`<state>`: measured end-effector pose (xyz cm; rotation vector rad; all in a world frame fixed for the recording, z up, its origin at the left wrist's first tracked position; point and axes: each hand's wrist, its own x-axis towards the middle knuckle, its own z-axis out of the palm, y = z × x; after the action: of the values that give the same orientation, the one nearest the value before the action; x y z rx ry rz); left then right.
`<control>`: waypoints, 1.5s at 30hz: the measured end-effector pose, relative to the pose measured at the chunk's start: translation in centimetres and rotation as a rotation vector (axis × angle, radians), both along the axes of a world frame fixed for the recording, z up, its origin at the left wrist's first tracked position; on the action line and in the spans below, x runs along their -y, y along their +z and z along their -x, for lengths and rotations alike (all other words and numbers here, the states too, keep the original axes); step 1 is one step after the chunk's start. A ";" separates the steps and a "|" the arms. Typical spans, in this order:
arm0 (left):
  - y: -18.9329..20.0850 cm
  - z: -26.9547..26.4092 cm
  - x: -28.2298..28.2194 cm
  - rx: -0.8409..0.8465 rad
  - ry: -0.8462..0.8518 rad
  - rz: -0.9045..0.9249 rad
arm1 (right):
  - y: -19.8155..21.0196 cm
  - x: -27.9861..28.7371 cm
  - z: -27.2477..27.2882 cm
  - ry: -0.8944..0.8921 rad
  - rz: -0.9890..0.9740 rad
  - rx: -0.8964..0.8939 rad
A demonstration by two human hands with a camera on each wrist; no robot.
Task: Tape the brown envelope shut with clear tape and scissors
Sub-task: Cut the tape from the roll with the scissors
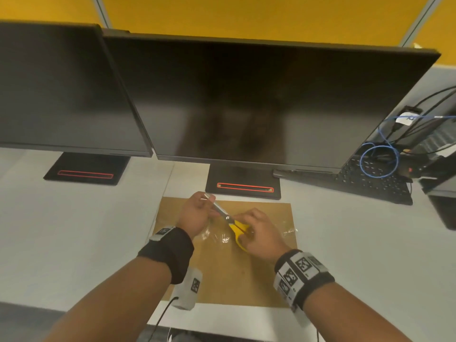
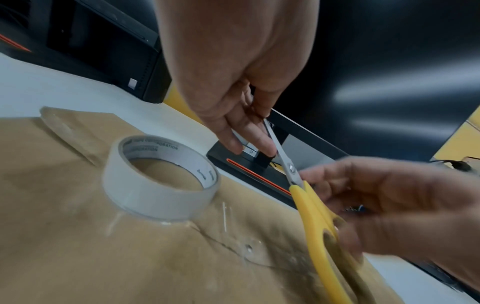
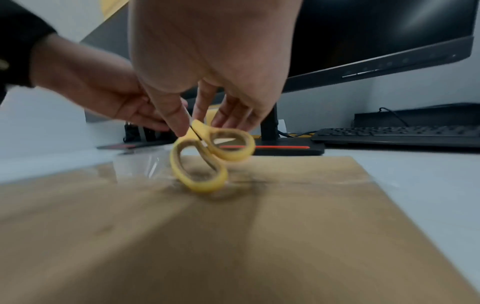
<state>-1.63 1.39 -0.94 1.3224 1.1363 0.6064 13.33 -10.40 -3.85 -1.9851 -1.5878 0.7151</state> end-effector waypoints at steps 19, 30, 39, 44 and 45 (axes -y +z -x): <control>-1.6 2.8 0.0 -0.847 -0.627 -0.444 | -0.6 1.3 -3.5 0.043 0.217 0.157; -2.6 3.2 0.3 -1.160 -0.963 -0.812 | -0.9 2.9 -5.4 0.257 0.389 0.276; -3.0 3.1 0.2 -1.157 -0.918 -0.755 | -0.6 3.3 -5.8 0.299 0.402 0.332; -3.3 2.9 0.1 -1.130 -0.892 -0.712 | -0.3 3.3 -5.1 0.358 0.388 0.385; -3.4 2.9 0.0 -1.120 -0.888 -0.716 | -0.2 3.1 -4.8 0.369 0.380 0.400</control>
<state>-4.48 1.36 -4.33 2.7246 0.9896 -0.5546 18.10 -13.52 -4.09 -2.2303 -2.2345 0.8472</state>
